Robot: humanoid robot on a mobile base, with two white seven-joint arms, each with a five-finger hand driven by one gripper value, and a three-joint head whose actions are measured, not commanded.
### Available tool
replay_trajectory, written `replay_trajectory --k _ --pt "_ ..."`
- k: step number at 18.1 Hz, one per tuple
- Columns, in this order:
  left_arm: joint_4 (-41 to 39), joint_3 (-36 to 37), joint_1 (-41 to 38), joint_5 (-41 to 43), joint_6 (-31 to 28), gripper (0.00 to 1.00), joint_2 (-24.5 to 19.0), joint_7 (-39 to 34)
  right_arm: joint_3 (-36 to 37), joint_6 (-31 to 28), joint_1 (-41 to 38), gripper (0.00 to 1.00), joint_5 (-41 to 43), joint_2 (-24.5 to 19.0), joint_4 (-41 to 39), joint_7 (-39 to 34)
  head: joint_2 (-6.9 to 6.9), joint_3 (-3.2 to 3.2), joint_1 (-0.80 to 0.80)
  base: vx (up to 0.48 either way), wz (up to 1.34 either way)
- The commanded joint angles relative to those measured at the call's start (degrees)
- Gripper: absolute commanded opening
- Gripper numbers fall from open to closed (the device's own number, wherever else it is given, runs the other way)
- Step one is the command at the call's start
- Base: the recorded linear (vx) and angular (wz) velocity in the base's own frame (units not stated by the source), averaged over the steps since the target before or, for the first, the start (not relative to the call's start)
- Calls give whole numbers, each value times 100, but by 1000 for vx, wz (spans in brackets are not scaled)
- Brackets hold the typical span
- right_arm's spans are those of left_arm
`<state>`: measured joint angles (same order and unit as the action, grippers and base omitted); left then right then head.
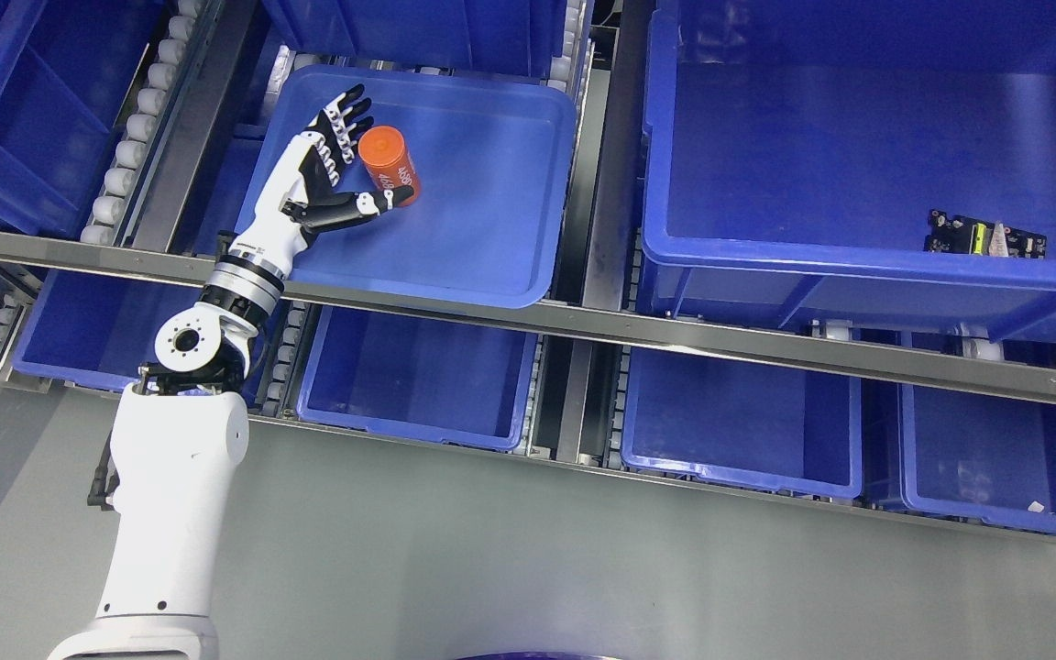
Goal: Grab orange capacitor from left shelf to right desk
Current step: 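Close the left hand fingers around the orange capacitor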
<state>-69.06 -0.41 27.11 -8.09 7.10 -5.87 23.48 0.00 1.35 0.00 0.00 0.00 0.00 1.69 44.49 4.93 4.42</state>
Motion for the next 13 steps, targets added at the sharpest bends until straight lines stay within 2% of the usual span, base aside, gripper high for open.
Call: replay_trajectory --k 1,6,10,13 --pt "305 339 67 9 46 100 191 69 70 -3 -114 100 -18 100 -100 -2 0 0 0 0 0" --pt "340 331 163 27 46 97 157 60 70 6 -114 100 -18 100 -100 -2 0 0 0 0 0" --pt "498 252 207 18 55 84 104 52 70 -3 -114 100 -18 100 -100 -2 0 0 0 0 0" --pt "516 103 199 18 64 68 95 52 70 -3 -114 100 -18 100 -100 -2 0 0 0 0 0"
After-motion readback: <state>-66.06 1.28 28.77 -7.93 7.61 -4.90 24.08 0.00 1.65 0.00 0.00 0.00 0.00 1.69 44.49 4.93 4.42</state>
